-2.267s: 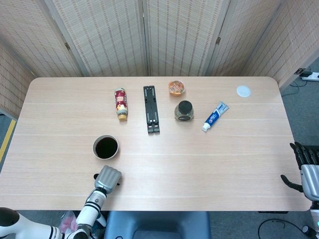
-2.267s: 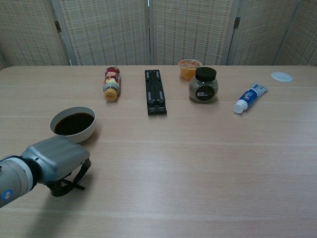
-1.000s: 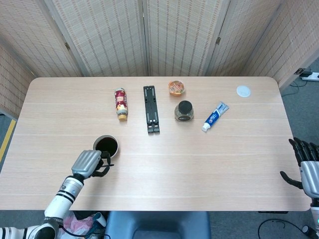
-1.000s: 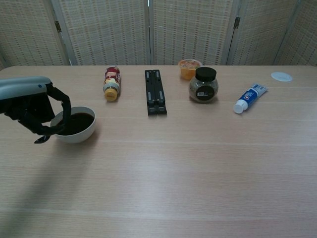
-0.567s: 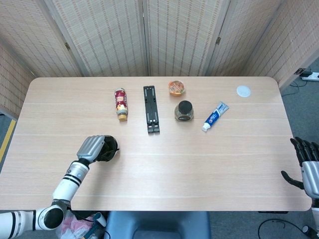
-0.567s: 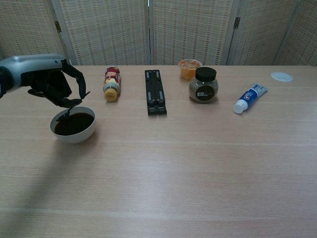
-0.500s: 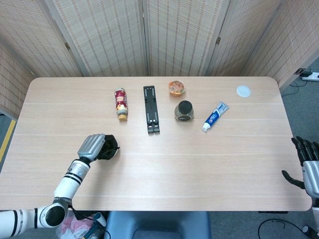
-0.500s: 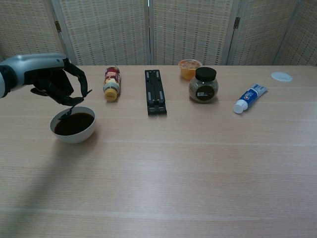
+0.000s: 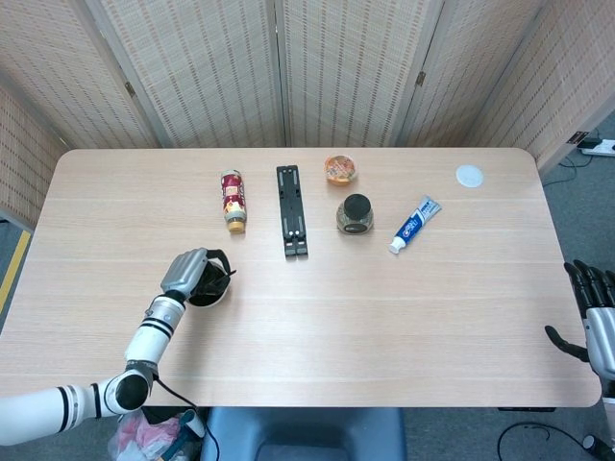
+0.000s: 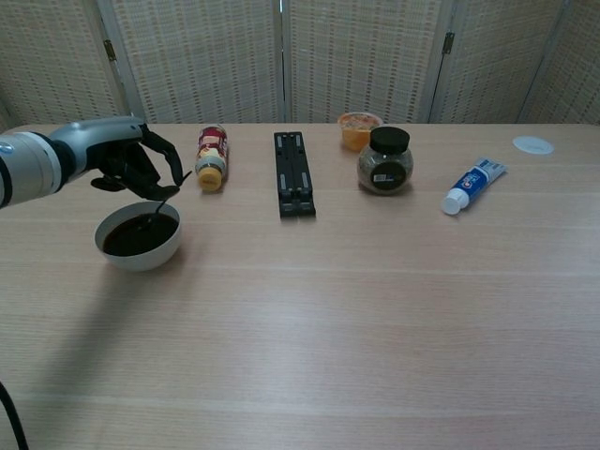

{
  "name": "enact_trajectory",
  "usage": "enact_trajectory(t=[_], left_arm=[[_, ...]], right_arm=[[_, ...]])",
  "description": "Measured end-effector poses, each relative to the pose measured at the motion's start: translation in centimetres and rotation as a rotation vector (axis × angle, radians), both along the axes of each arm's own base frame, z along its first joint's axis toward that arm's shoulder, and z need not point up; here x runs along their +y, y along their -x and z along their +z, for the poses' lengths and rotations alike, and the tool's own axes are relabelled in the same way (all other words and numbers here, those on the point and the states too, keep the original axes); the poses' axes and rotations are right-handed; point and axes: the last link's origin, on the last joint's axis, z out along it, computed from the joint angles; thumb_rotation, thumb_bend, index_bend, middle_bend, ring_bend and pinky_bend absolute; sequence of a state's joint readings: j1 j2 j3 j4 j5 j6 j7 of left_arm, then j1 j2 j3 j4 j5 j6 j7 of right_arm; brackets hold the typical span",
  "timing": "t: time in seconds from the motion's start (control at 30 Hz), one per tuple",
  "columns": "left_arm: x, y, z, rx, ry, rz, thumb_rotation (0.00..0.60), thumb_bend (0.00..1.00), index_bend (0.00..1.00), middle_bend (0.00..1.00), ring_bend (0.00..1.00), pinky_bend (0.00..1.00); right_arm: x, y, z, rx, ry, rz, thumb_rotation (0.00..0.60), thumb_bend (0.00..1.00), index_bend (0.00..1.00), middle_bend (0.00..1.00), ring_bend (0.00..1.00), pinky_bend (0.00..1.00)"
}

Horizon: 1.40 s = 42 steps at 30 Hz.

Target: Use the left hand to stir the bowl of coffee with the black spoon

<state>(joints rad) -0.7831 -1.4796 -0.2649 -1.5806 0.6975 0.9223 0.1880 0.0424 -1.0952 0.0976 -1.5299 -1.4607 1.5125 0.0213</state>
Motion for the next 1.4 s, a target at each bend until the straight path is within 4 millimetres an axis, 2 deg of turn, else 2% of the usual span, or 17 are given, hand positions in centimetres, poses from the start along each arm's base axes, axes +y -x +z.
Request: enact_trajectory(t=[0.33, 0.6, 0.93, 1.2, 1.4], left_arm=[[0.9, 2.3, -1.5, 0.008, -0.032, 0.045, 0.600, 0.53, 0.69, 1.00, 1.00, 1.00], [0.2, 3.8, -1.9, 0.009, -0.025, 0.060, 0.600, 0.53, 0.69, 1.00, 1.00, 1.00], [-0.6, 2.9, -2.9, -0.008, -0.016, 0.032, 0.600, 0.53, 0.69, 1.00, 1.00, 1.00], [0.8, 2.0, -3.5, -0.001, -0.041, 0.024, 0.600, 0.53, 0.69, 1.00, 1.00, 1.00], [1.6, 2.3, -2.9, 0.018, -0.061, 0.034, 0.600, 0.53, 0.69, 1.00, 1.00, 1.00]], right_arm=[[-0.3, -0.1, -0.1, -0.001, -0.002, 0.003, 0.600, 0.13, 0.00, 0.08, 0.08, 0.09], [-0.6, -0.1, -0.3, 0.000, -0.011, 0.005, 0.600, 0.13, 0.00, 0.08, 0.08, 0.09], [-0.5, 0.3, -0.3, -0.006, -0.009, -0.004, 0.600, 0.13, 0.00, 0.08, 0.08, 0.09], [-0.2, 0.4, 0.0, -0.009, 0.001, -0.007, 0.600, 0.13, 0.00, 0.08, 0.08, 0.09], [-0.2, 0.5, -0.1, -0.011, 0.000, -0.010, 0.600, 0.13, 0.00, 0.08, 0.08, 0.09]])
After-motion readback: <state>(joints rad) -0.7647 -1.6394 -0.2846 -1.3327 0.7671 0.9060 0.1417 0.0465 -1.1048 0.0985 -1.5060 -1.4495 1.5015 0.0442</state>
